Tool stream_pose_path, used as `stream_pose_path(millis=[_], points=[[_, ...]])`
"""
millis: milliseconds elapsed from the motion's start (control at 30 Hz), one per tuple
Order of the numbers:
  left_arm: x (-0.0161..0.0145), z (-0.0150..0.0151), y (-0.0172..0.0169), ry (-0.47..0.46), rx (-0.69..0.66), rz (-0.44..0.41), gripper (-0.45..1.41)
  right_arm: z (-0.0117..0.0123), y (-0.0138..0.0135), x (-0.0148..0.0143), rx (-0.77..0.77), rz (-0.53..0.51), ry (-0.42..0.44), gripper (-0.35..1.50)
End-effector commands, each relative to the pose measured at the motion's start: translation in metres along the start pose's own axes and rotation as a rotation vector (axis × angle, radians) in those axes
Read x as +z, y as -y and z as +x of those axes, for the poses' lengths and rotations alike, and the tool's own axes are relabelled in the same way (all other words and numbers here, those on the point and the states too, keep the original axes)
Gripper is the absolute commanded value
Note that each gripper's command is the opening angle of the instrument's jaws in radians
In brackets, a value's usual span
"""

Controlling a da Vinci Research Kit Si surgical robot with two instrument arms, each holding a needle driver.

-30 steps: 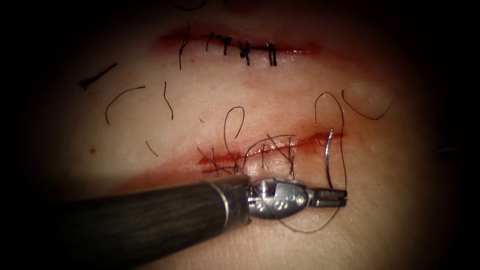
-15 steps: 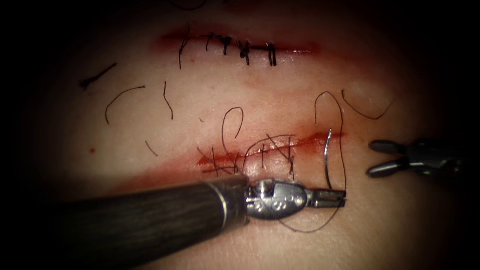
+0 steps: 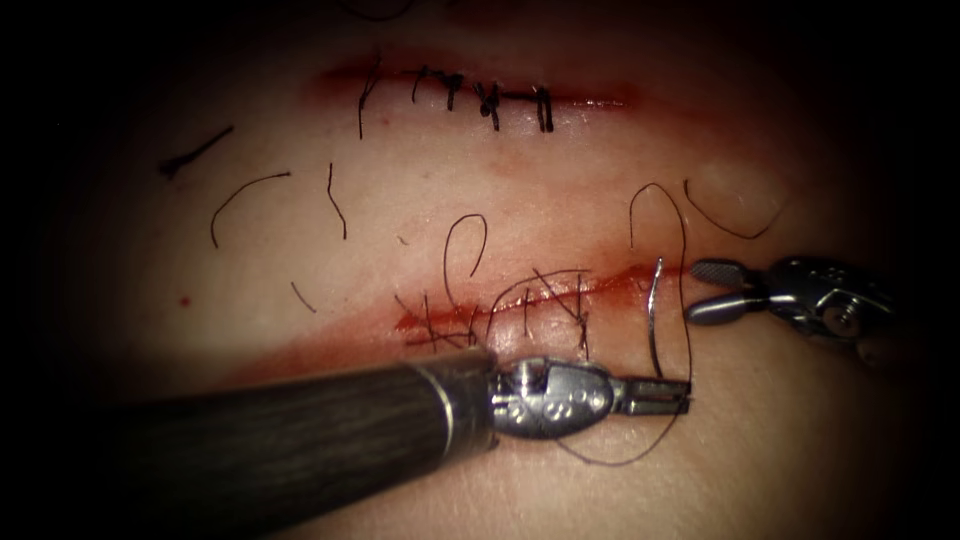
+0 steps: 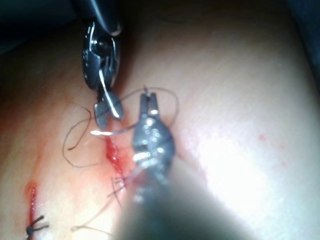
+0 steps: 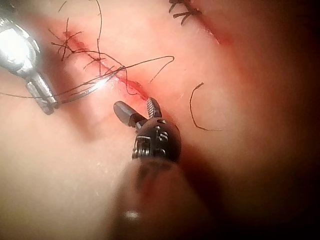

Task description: Wound Closure

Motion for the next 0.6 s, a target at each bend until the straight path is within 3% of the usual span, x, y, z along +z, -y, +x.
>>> stream_pose_path(millis=[33,100,200,433,600], points=[[0.0008,-0.0004,-0.0001,-0.001,-0.001,-0.002,-0.45,-0.0006,0.0006,0.0008,0.049,0.039,-0.018,0.68],[0.0008,-0.0005,-0.0001,-0.001,-0.001,-0.002,-0.45,-0.0008,0.0005,0.001,0.108,0.112,-0.042,0.64],[0.0007,-0.0006,-0.0001,-0.001,0.0,-0.002,-0.45,-0.0016,0.0002,0.0015,0.144,0.173,-0.038,0.34],[0.0008,-0.0006,-0.0001,-0.001,-0.001,-0.001,-0.45,-0.0031,0.0,0.0032,0.191,0.258,-0.048,0.31],[0.0008,-0.0006,-0.0001,-0.001,0.0,-0.001,-0.45,-0.0026,0.0009,0.0048,0.196,0.293,-0.054,0.31]])
